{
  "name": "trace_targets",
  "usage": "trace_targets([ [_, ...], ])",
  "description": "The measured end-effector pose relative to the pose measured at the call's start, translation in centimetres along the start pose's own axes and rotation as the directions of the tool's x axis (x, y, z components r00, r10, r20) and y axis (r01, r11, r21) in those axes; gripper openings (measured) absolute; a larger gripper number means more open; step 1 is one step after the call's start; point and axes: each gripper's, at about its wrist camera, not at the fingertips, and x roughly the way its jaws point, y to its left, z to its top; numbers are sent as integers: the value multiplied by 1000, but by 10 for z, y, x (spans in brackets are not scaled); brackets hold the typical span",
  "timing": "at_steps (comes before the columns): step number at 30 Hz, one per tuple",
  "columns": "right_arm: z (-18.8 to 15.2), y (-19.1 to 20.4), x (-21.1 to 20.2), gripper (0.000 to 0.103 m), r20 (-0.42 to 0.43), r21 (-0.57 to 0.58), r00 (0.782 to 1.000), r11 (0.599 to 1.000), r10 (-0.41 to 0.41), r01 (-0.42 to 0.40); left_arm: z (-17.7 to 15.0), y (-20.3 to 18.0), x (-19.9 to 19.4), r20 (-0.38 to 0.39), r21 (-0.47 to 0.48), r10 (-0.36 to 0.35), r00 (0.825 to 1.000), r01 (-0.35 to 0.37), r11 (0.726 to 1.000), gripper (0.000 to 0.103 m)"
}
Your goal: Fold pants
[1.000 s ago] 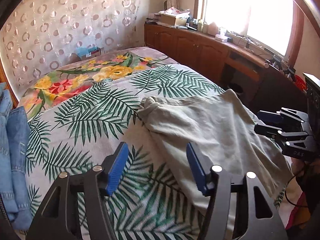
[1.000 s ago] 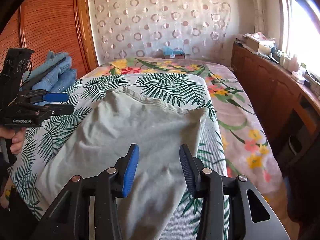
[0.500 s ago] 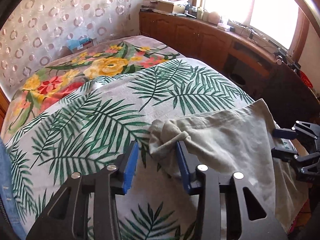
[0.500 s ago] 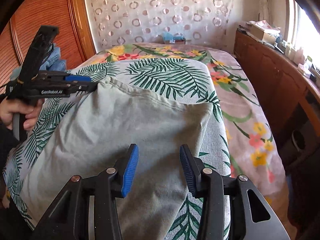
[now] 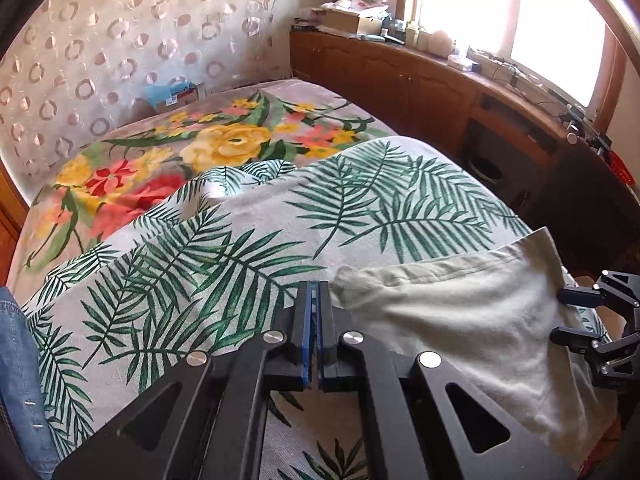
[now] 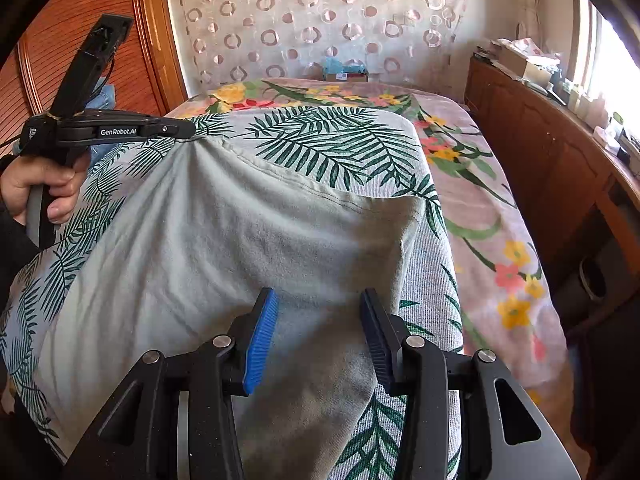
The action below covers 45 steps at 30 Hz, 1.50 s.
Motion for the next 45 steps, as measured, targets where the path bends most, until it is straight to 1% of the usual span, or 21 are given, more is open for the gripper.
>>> trace_targets([
  [3,1,0,1,45,0,-2,1000,1000,-3,3,-6,2,-4,-15,-34,-7,1000,7,999,3],
  [6,1,-2,-4,45,16,5,1000,1000,-16,16,-18,-5,-21,-1,-26,18,1000,-18,999,11],
  [7,0,-2,-9,45,27,8,999,1000,-26,26,-23,-9,-30,7,-20,23,1000,-23,1000,20],
  [8,-2,-2,-14,45,37,11,999,1000,-26,25,-28,-12,-37,17,-17,23,1000,-22,1000,31],
  [9,-4,-2,-21,45,50,18,999,1000,-18,17,-32,-15,-45,29,-14,18,999,-18,1000,36],
  [10,-7,-1,-29,45,60,25,998,1000,-14,13,-40,-20,-55,46,-13,4,999,-4,1000,49],
  [11,-11,0,-35,45,67,26,998,1000,-16,14,-45,-24,-63,52,-12,-6,999,6,1000,59],
  [12,-16,3,-41,45,72,24,997,1000,-20,18,-51,-29,-69,56,-11,-11,998,11,1000,66],
  [13,-20,4,-46,45,75,23,997,1000,-23,21,-59,-34,-79,71,-11,-12,997,13,1000,76],
  [14,-24,6,-51,45,78,26,997,999,-26,24,-65,-38,-86,84,-14,-11,996,12,1000,77],
  [16,-36,8,-61,45,79,40,996,999,-30,27,-78,-45,-100,104,-18,-8,995,10,1000,77],
  [22,-69,14,-86,45,83,72,995,996,-50,44,-123,-72,-131,107,-1,-35,994,35,999,76],
  [23,-72,15,-89,45,84,75,995,996,-49,43,-131,-77,-134,101,2,-40,994,40,999,74],
  [25,-78,17,-97,45,87,84,995,996,-44,37,-147,-87,-138,82,15,-56,995,55,998,65],
  [28,-87,22,-106,45,81,83,996,996,-36,29,-164,-99,-143,66,28,-86,994,84,996,54],
  [34,-88,26,-113,45,73,84,997,996,-25,19,-181,-118,-149,53,57,-111,992,108,993,49],
  [37,-91,27,-113,45,63,84,998,996,-18,13,-184,-123,-141,26,62,-115,993,114,992,38],
  [40,-92,26,-110,45,56,83,998,996,-13,8,-185,-128,-134,17,76,-121,992,120,990,28],
  [42,-93,26,-107,45,50,90,999,996,-9,5,-184,-129,-129,21,68,-128,992,126,990,19],
  [44,-93,25,-105,45,43,88,999,996,-12,8,-186,-134,-130,29,79,-138,990,136,988,8],
  [45,-93,25,-104,45,40,86,999,996,-14,11,-187,-137,-133,37,92,-141,989,137,986,6],
])
